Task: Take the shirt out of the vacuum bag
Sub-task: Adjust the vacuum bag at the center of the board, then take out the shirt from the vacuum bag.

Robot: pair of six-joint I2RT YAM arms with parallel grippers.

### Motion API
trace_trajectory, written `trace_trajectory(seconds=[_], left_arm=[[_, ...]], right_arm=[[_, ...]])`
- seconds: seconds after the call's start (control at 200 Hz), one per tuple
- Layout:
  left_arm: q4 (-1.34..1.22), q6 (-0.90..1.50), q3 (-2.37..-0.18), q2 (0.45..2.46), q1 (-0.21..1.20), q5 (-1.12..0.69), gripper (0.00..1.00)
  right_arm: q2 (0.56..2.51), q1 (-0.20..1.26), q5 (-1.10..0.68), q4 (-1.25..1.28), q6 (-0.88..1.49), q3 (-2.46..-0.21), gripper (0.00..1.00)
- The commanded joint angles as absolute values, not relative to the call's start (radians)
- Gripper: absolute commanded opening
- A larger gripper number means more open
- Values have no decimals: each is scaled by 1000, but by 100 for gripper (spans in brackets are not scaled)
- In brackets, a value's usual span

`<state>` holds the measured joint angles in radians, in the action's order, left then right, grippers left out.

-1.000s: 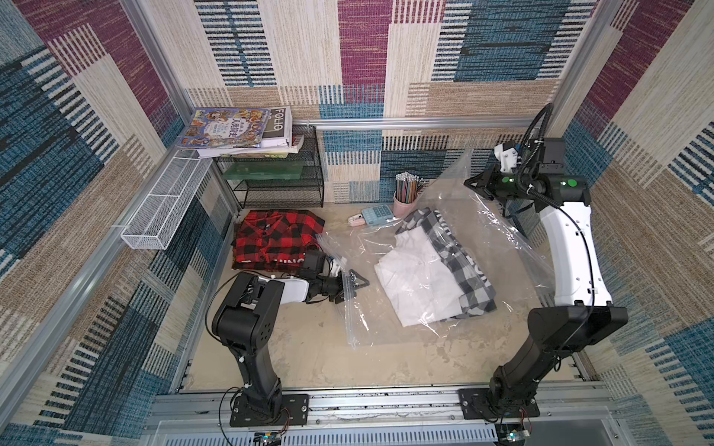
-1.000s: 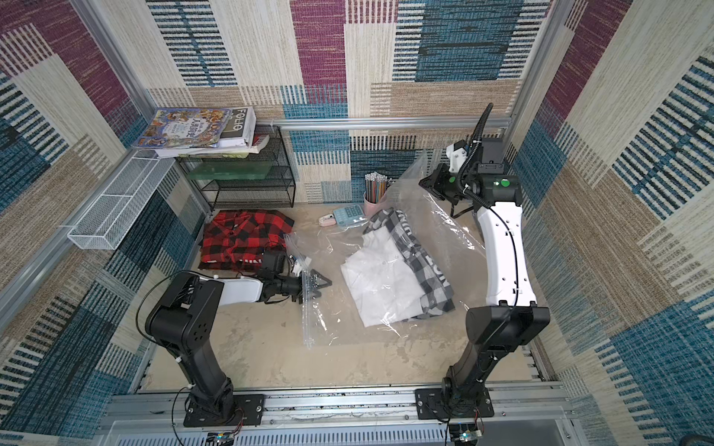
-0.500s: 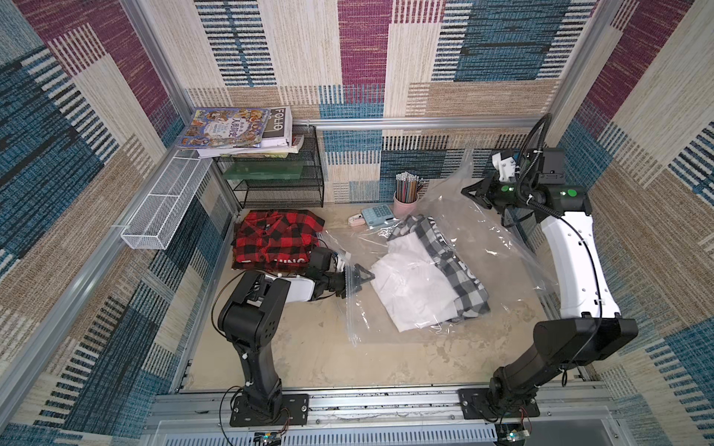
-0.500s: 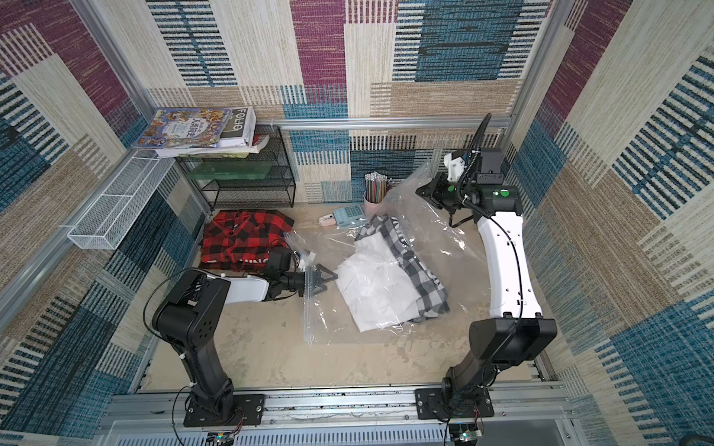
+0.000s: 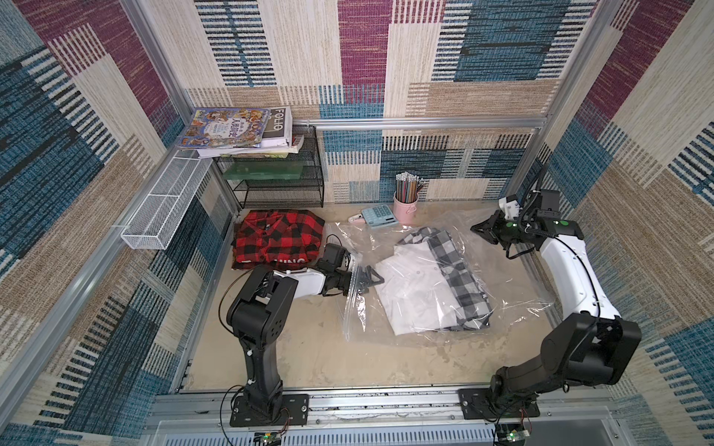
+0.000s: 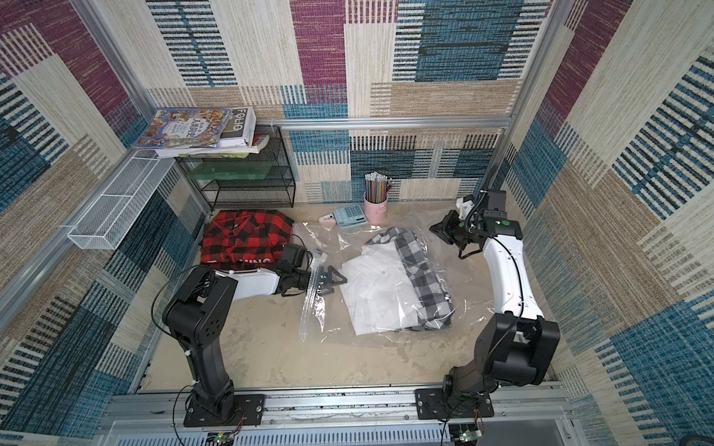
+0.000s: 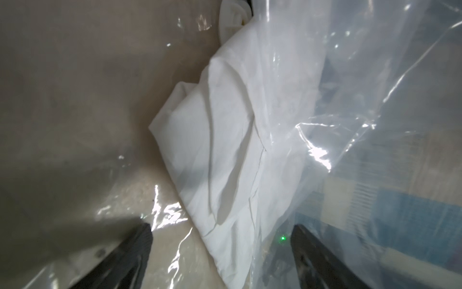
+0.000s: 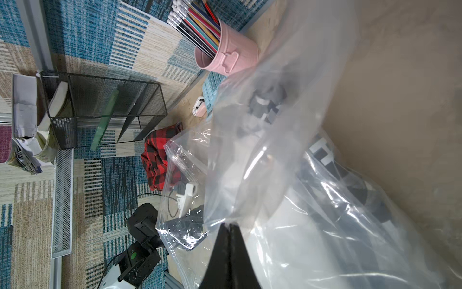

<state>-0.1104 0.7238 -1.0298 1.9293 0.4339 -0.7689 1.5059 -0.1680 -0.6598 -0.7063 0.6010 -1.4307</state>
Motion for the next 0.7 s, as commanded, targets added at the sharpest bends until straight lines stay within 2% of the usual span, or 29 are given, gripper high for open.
trace_trajectory(seconds=[0.0, 0.225, 0.31, 0.461, 0.651, 0.696], left_arm=[[53, 727, -1069, 1975, 455, -668, 89], [140, 765, -1125, 2042, 487, -589, 85], [170, 768, -1150, 2062, 499, -549, 79], [220, 748, -1190, 2082, 503, -530, 55], [345, 661, -1278, 2100, 501, -501, 30], [372, 642, -1295, 2106, 502, -491, 21]], right_arm=[[1493, -179, -686, -684, 579, -1400, 0], [1488, -186, -695, -671, 570, -1382, 0], [1487, -186, -696, -660, 566, -1366, 0], [1486, -193, -698, -642, 558, -1317, 0], [1487, -198, -699, -621, 543, -1268, 0], [1486, -200, -699, -615, 542, -1253, 0]])
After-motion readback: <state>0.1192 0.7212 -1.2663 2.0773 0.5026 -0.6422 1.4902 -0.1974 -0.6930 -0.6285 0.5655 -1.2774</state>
